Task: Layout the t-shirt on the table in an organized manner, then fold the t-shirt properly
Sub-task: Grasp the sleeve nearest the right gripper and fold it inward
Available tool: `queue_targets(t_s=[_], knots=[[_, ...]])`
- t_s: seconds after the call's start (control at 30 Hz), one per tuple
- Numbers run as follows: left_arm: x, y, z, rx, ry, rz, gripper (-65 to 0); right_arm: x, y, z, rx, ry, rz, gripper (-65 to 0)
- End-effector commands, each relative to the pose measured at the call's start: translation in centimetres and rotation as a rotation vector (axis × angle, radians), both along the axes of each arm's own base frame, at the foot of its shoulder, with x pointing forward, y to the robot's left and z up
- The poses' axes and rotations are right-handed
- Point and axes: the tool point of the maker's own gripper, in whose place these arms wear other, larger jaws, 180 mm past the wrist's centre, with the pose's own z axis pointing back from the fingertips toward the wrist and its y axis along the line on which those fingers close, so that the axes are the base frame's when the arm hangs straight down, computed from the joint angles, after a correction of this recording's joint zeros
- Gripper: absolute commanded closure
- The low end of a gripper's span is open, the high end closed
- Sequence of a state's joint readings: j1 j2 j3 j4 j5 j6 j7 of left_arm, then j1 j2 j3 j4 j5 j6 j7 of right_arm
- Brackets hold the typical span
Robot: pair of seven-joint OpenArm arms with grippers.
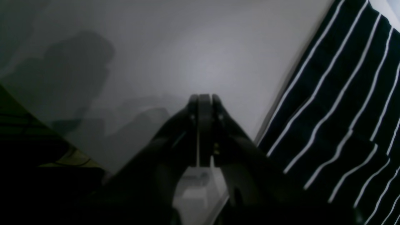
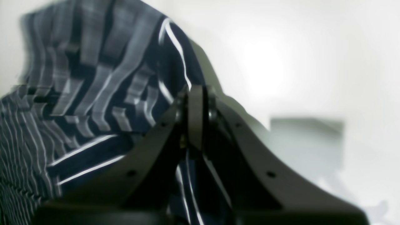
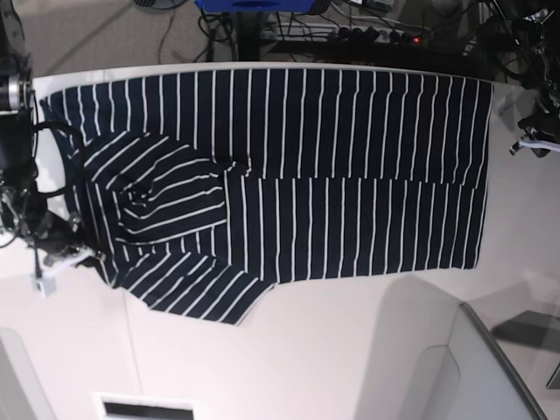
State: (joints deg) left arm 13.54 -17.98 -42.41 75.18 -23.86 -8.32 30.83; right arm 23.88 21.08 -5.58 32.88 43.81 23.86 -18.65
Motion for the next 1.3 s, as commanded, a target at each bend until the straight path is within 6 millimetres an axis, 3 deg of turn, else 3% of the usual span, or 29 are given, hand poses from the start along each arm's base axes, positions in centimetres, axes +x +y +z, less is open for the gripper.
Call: queue_targets(t_s=[0.0,0.13,0.57,0.7,1.0,1.27], knots=[[0.7,1.0,1.5,0.039,-0.031,-0.005,0.0,1.4,-0.3,2.3,-0.003,-0.069,0.014,0.0],[0.8,1.0,1.5,0.038,-0.033,-0.004,0.0,0.9,2.2,4.3,-0.019,-0.077,0.136,0.0],[1.0,0.6,1.3,0.027,-0.04,-0.001,0.0,-5.0,4.5,7.6,0.016,-0.035,0.216,0.0],[0.9,0.4,1.1,0.022,-0.041,0.001,0.0,-7.0,5.4,7.5,0.026,-0.021,0.222,0.0],[0.9,0.0,0.8,0.012,-0.042,0.003,0.0,-10.6,7.4,4.7,0.073,0.071,0.238,0.0],[0.9,0.0,0.8,0.012,-0.042,0.003,0.0,-12.1,7.5,3.7,0.078,0.108,0.241,-2.9]])
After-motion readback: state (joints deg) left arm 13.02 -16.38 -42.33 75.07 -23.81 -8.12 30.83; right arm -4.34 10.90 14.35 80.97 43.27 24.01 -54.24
